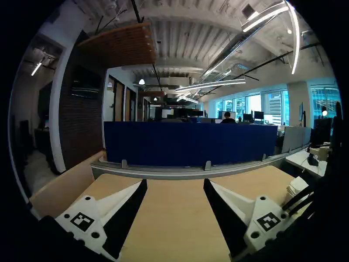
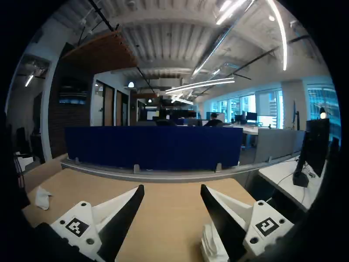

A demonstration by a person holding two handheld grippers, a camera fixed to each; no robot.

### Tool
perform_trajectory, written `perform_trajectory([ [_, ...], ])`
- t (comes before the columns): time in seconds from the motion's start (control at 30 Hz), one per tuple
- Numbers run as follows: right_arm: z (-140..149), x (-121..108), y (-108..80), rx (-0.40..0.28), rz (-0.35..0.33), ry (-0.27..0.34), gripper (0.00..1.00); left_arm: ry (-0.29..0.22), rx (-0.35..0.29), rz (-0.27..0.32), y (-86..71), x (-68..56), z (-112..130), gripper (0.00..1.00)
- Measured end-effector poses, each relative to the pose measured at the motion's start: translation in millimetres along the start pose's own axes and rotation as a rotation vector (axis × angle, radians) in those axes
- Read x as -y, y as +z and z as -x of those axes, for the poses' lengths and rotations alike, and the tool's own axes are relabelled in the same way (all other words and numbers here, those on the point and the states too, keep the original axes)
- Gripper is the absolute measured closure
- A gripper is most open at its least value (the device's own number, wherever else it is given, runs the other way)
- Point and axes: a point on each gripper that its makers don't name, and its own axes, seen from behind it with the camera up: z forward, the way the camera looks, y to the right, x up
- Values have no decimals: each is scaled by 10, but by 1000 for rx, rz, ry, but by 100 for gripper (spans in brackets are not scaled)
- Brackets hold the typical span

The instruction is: Fold towel

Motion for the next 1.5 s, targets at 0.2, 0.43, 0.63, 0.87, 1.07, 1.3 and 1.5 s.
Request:
perform_trajectory([
  [0.2, 32, 74, 13, 11, -3, -6, 0, 15, -36, -9, -1, 2, -35, 4],
  [0.43, 24, 163, 12, 13, -2, -9, 0, 28, -61, -4, 24, -55, 33, 4],
  [0.63, 22, 261, 22, 15, -18, -9, 0, 59, -77, -14, 37, -75, 142, 4],
  [0.87, 80, 335, 16, 17, -27, 12, 0, 81, -77, -41, 51, -23, 402, 4],
  [1.07, 144, 327, 7, 13, -22, 15, 0, 103, -90, -48, 49, -16, 608, 4],
  [1.3, 224, 340, 43, -3, -28, 47, 0, 113, -111, -66, 60, 14, 894, 4],
  [1.5, 346, 340, 82, -14, -23, 44, 0, 106, -118, -86, 81, 110, 1191, 4],
])
